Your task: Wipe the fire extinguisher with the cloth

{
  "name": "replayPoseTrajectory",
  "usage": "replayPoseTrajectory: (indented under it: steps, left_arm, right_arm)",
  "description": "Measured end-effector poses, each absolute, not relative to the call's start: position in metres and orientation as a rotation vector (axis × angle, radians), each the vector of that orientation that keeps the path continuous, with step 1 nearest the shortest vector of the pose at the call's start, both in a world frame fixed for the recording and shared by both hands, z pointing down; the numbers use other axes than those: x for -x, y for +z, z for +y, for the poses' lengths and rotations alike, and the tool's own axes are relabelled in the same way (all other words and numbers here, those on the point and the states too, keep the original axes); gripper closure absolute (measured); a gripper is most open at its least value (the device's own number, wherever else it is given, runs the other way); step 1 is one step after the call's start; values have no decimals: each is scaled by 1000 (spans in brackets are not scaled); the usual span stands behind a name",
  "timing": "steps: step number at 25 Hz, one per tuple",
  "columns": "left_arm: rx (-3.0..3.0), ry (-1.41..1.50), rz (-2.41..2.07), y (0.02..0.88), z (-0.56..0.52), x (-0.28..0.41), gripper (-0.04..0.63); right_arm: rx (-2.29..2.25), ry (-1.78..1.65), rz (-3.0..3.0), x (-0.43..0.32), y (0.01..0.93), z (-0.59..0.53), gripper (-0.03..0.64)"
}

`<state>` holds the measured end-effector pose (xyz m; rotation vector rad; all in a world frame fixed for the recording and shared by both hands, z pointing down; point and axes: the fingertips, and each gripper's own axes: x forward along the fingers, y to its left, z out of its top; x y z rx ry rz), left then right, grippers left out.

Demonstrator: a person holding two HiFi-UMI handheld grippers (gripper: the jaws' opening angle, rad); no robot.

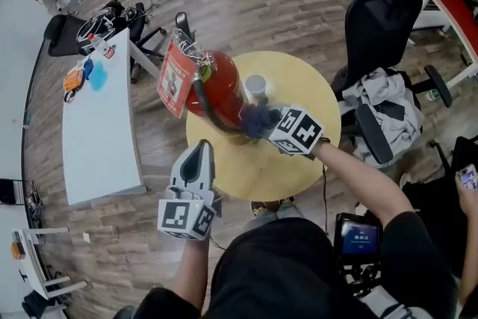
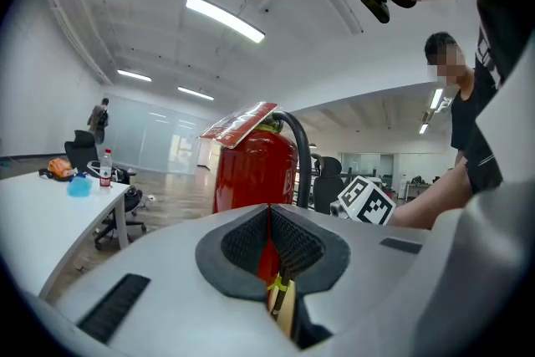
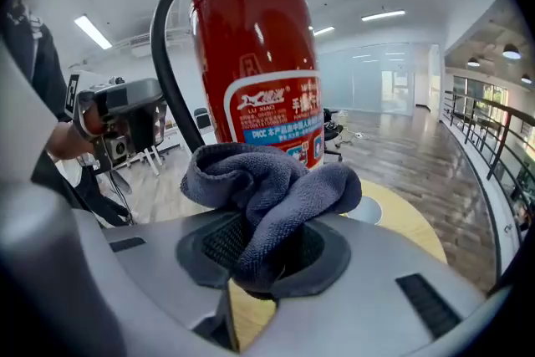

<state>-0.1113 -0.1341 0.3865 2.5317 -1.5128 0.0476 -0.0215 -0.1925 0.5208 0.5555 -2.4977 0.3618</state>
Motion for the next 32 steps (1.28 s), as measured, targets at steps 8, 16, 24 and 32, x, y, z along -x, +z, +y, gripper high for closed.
replayPoseTrajectory:
  steps: [8, 16, 24, 32]
  left_arm:
    - [-2554, 29, -1495, 382, -141, 111, 571]
    - [-2551, 9, -1501, 385, -142, 117, 571]
    - [-2553, 12, -1501, 384, -142, 120, 571]
    - [-2511, 49, -1529, 394, -130, 133, 571]
  right_arm:
    - [-533, -48, -2730, 37, 325, -183, 525]
    - [-493, 86, -2754, 33, 314, -194, 525]
    - [-467, 212, -2493, 24, 437, -197, 525]
    - [-447, 447, -2366, 19, 544, -201, 525]
